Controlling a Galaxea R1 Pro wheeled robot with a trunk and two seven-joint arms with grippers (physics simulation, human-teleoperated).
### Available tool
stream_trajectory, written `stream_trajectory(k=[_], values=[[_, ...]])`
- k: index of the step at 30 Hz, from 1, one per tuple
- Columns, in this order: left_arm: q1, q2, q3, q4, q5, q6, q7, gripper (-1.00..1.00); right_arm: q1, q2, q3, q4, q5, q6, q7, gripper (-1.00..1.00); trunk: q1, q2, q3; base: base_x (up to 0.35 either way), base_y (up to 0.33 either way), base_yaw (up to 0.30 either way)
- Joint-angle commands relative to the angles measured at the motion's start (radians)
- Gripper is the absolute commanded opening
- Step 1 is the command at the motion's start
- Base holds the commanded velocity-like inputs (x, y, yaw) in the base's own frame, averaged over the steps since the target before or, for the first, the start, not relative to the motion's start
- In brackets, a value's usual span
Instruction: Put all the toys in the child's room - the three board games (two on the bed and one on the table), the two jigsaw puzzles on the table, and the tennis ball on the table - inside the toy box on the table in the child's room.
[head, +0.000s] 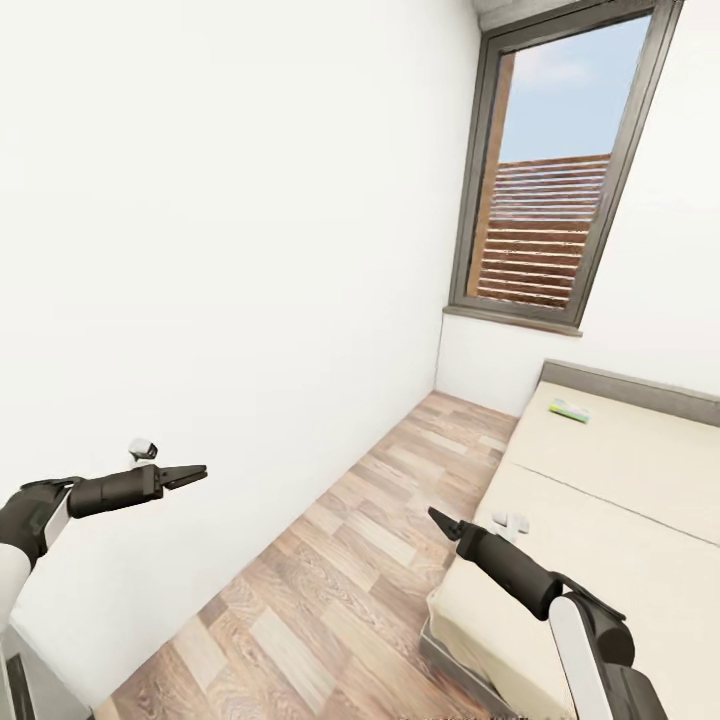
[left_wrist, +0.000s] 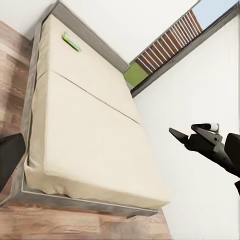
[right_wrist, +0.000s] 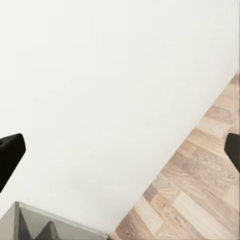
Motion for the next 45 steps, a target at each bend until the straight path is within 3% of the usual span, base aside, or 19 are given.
stream_trajectory(k=[1, 27, 45], values=[[-0.001, 0.001, 0.001, 0.0, -0.001, 0.011, -0.004, 1.0, -0.001, 0.001, -0.003, 0.0, -0.004, 0.008, 0.003, 1.0, 0.001, -0.002, -0.002, 0.0, 0.0, -0.285], [0.0, -0.006, 0.001, 0.0, -0.001, 0.009, -0.004, 1.0, -0.001, 0.001, -0.018, 0.0, -0.002, 0.009, 0.003, 1.0, 0.001, -0.002, -0.003, 0.036, 0.0, -0.28], [0.001, -0.017, 0.001, 0.001, -0.001, 0.009, -0.004, 1.0, -0.001, 0.001, -0.019, -0.001, -0.003, 0.01, 0.004, 1.0, 0.001, -0.002, -0.003, 0.302, 0.006, -0.03]])
